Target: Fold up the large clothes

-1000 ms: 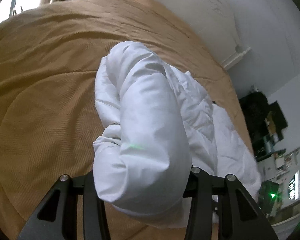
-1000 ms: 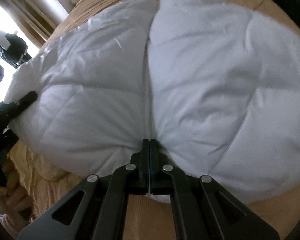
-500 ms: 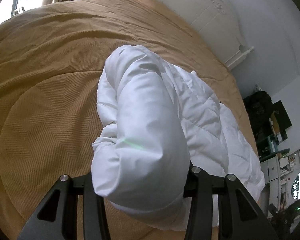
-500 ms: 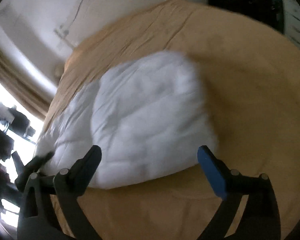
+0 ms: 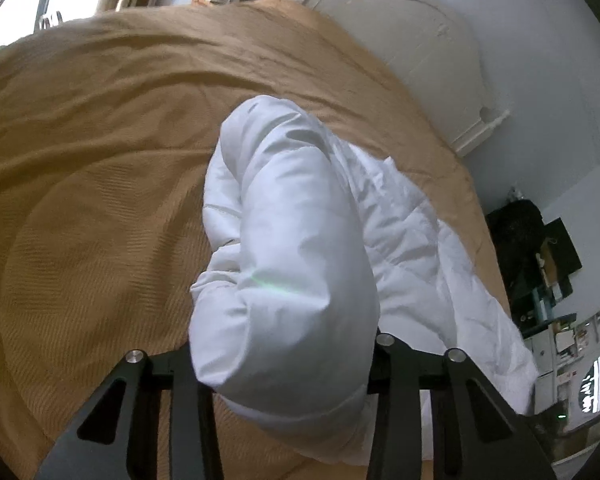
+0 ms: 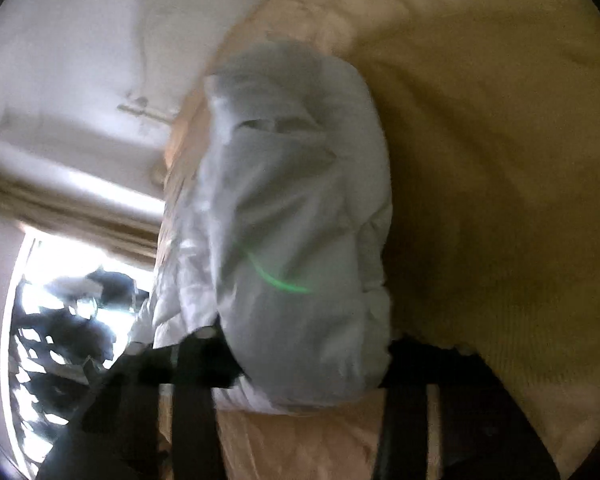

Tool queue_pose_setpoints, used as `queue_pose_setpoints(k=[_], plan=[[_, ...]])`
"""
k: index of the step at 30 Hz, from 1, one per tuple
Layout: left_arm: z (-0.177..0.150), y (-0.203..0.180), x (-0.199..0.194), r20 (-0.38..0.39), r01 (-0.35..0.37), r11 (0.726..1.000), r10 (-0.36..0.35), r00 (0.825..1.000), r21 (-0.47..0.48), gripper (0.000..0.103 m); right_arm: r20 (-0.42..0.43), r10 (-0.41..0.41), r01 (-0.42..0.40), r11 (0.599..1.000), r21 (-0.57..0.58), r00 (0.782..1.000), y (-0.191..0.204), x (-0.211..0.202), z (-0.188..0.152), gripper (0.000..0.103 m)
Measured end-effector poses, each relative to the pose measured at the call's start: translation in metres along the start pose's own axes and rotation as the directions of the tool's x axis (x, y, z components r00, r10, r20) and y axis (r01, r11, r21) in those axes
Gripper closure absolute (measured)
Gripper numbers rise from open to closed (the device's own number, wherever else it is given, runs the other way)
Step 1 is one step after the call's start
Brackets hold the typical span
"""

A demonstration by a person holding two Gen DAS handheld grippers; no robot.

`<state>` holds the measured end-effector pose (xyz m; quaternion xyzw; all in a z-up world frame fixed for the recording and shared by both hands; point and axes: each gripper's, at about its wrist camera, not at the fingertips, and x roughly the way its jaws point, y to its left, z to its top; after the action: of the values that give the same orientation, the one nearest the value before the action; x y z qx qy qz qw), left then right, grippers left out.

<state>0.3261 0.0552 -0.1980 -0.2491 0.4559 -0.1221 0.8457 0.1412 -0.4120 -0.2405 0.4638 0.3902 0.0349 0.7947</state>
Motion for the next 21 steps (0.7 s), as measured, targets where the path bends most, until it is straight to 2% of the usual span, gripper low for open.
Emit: queue_pose_setpoints(k=[3,6,8,10,12,13,15,17,19,21], plan=[[-0.003,-0.002,-0.031,0.031,0.007,1.0,-0.007,1.0,0.003,0.069,-0.004,0.027,-0.027,1.0,-0.016,1.0,0.024,-0.021,-0.008,0.069],[-0.014,0.002,-0.062,0.012,0.0,0.999,0.0,1.0,0.052,0.069,-0.051,0.002,-0.004,0.999,-0.047,0.999,0.038,-0.037,-0.026,0.069],[-0.029,0.007,-0.069,-0.013,-0.024,0.996,0.025,1.0,0.086,0.069,-0.088,-0.014,0.012,1.0,-0.029,0.996,0.029,-0.045,-0.036,0.067],[-0.045,0.013,-0.063,-0.046,-0.055,0.992,0.061,0.997,0.116,0.069,-0.131,-0.058,0.06,0.998,0.012,0.99,0.007,-0.041,-0.047,0.053],[-0.056,0.017,-0.055,-0.048,-0.093,0.988,0.1,0.994,0.12,0.069,-0.182,-0.12,0.138,0.986,0.09,0.976,-0.02,-0.021,-0.052,0.046],[-0.056,0.018,-0.056,-0.046,-0.088,0.989,0.094,0.995,0.115,0.069,-0.184,-0.098,0.125,0.981,0.146,0.978,-0.028,-0.021,-0.053,0.045],[-0.053,0.016,-0.061,-0.045,-0.068,0.992,0.073,0.996,0.105,0.069,-0.193,-0.087,0.116,0.983,0.146,0.977,-0.026,-0.033,-0.047,0.045],[-0.052,0.013,-0.063,-0.04,-0.063,0.991,0.068,0.997,0.115,0.069,-0.177,-0.165,0.179,0.982,0.066,0.97,-0.015,-0.052,-0.038,0.04],[-0.057,0.014,-0.065,-0.039,-0.07,0.99,0.075,0.996,0.121,0.069,-0.116,-0.315,0.315,0.949,-0.022,0.942,0.001,-0.081,-0.03,0.035],[-0.057,0.014,-0.067,-0.038,-0.075,0.99,0.08,0.996,0.122,0.069,-0.032,-0.407,0.403,0.911,-0.087,0.913,0.019,-0.104,-0.027,0.034]])
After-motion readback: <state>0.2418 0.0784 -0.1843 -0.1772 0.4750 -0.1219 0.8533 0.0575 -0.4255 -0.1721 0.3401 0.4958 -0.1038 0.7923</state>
